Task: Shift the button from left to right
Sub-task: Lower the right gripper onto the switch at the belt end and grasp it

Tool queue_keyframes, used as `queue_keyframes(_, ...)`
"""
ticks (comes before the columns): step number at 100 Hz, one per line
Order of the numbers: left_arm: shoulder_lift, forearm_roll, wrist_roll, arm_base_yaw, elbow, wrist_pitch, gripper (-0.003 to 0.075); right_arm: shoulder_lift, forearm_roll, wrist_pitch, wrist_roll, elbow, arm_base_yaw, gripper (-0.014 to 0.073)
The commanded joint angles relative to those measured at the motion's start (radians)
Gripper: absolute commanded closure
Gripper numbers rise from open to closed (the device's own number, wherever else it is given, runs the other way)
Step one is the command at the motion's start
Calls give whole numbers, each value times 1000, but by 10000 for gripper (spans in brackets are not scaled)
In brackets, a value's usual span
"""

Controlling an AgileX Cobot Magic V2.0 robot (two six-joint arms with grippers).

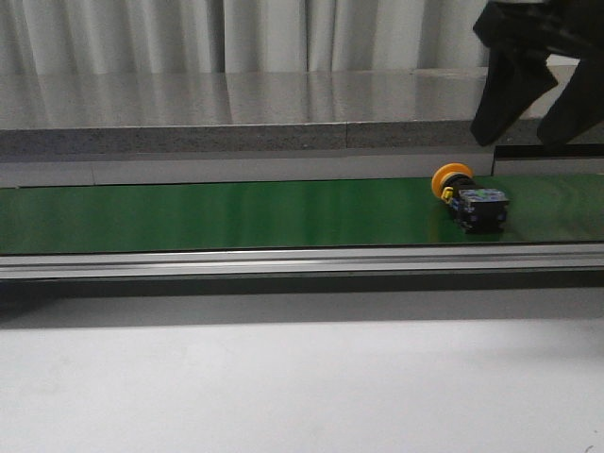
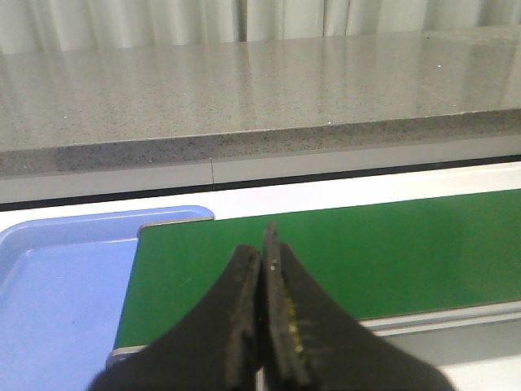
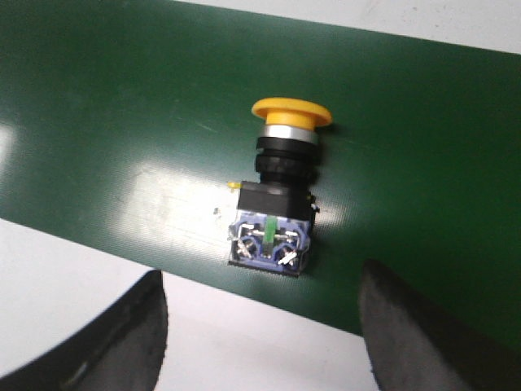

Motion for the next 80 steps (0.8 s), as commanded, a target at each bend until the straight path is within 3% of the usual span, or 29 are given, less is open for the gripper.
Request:
queue_keyframes(1,9,-12,-4,-10,-28,-81,741,5,-28,-25,-16,-56,-1,90)
queue_keyframes(29,9,-12,-4,-10,-28,-81,741,95,-161,-38,-15,-79,-2,90)
queue_keyframes(49,9,-12,-4,-10,-28,-81,741,145,-177,-30,-9,-79,-4,99)
queue_keyframes(71,9,-12,-4,-10,-28,-81,741,147,-188,-21,-8,-79,-4,356)
queue_keyframes(80,9,-12,-4,-10,-28,-81,741,156,-201,1,-7,-79,-5,415)
